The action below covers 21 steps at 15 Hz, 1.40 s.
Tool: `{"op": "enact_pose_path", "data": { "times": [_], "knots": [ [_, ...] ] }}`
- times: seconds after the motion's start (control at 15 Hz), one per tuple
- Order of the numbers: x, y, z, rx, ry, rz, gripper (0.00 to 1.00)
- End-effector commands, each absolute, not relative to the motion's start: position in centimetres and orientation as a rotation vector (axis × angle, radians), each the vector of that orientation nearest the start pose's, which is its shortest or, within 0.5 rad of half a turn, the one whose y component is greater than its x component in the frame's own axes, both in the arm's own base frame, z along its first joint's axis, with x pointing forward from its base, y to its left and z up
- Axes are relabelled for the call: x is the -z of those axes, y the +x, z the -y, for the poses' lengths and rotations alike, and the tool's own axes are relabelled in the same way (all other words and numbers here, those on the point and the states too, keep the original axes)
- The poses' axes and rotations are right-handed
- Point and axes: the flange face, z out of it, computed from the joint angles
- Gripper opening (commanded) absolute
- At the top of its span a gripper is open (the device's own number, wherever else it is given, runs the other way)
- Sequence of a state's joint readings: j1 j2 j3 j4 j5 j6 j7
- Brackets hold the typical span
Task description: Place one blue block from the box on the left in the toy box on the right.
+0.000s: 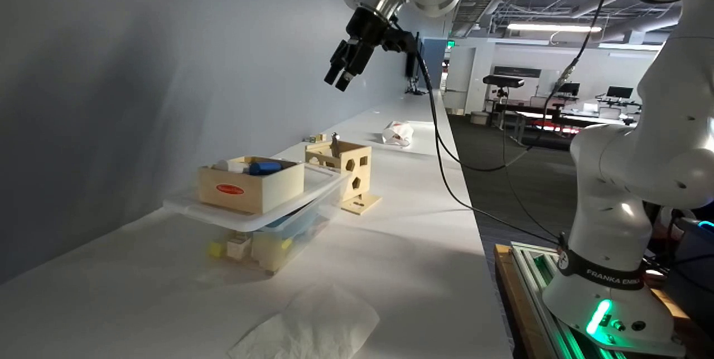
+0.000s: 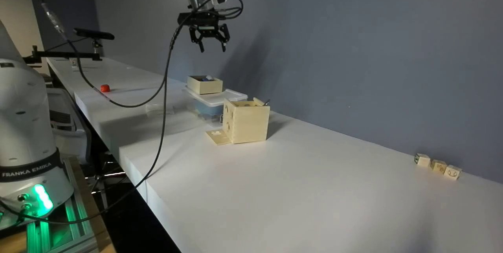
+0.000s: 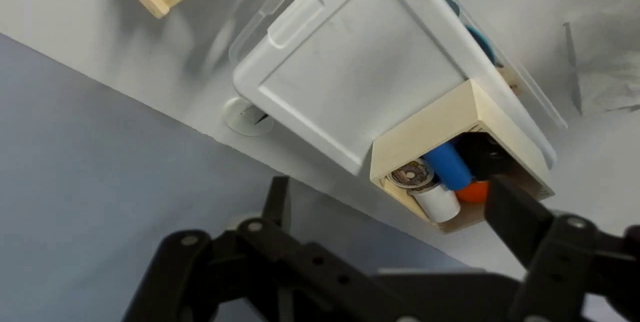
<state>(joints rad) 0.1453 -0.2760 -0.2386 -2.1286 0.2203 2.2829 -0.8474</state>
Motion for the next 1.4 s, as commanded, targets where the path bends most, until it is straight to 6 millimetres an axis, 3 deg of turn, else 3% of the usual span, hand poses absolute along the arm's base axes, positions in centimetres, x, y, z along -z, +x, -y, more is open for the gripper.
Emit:
{"op": "enact_pose_path", "data": {
  "times": [0.0, 0.07, 0.13, 0.27, 0.53, 0.93, 1.33],
  "knots": [
    [-56.6, 54.9, 2.5, 0.76, -2.807, 1.218, 1.0],
    [-56.5, 55.6, 1.9, 0.765, -2.809, 1.241, 1.0],
    [-56.4, 53.5, 2.8, 0.746, -2.822, 1.153, 1.0],
    [-56.0, 54.9, 1.6, 0.746, -2.814, 1.201, 1.0],
    [-55.7, 55.9, 1.2, 0.753, -2.826, 1.232, 1.0],
    [-52.5, 59.3, -5.3, 0.688, -2.732, 1.461, 1.0],
    [-49.3, 61.7, -8.1, 0.551, -2.636, 1.677, 1.0]
  ]
}}
